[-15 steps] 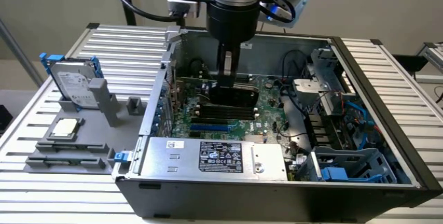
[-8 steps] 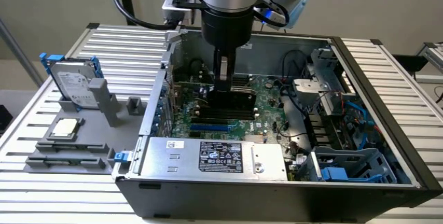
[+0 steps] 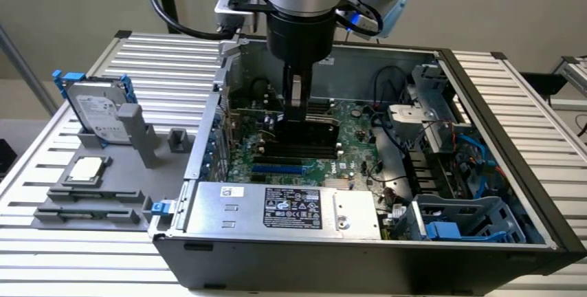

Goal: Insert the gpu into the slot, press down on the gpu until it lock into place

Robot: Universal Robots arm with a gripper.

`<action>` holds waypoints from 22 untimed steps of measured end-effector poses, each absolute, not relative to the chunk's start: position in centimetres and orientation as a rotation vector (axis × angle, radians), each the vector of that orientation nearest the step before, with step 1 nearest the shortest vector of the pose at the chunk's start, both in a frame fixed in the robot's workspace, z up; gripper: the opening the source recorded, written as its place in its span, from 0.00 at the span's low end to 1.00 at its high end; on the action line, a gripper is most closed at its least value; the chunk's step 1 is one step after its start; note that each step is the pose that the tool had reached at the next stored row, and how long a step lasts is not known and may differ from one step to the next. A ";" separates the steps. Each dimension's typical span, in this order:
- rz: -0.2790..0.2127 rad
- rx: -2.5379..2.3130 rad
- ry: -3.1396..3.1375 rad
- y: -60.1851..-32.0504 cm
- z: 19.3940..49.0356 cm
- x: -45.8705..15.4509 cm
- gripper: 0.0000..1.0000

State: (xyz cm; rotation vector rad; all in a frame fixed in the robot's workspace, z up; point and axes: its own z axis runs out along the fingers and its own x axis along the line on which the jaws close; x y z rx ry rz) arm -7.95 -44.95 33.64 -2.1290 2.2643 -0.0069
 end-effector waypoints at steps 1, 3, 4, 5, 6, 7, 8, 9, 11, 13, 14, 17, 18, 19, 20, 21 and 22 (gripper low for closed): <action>-0.007 -2.129 2.264 -44.9 33.6 -7.9 0.26; -0.007 -2.129 2.264 -44.9 33.3 -8.0 0.26; -0.007 -2.130 2.263 -45.0 33.1 -8.1 0.26; -0.007 -2.130 2.263 -44.9 32.9 -8.1 0.26; -0.007 -2.131 2.262 -44.9 32.8 -8.2 0.26; -0.007 -2.131 2.262 -44.9 32.6 -8.2 0.26; -0.007 -2.132 2.261 -44.9 32.4 -8.3 0.26; -0.007 -2.132 2.261 -44.9 32.2 -8.4 0.26; -0.007 -2.134 2.260 -44.9 31.9 -8.5 0.26; -0.007 -2.134 2.259 -44.9 31.5 -8.5 0.26; -0.007 -2.135 2.259 -44.9 31.3 -8.6 0.26; -0.007 -2.136 2.257 -44.9 30.8 -8.6 0.26; -0.007 -2.137 2.256 -44.9 30.6 -8.7 0.26; -0.007 -2.138 2.255 -44.9 30.4 -8.7 0.26; -0.007 -2.139 2.254 -44.8 30.2 -8.7 0.26; -0.007 -2.140 2.254 -44.8 30.0 -8.7 0.26; -0.007 -2.141 2.253 -44.8 29.9 -8.7 0.26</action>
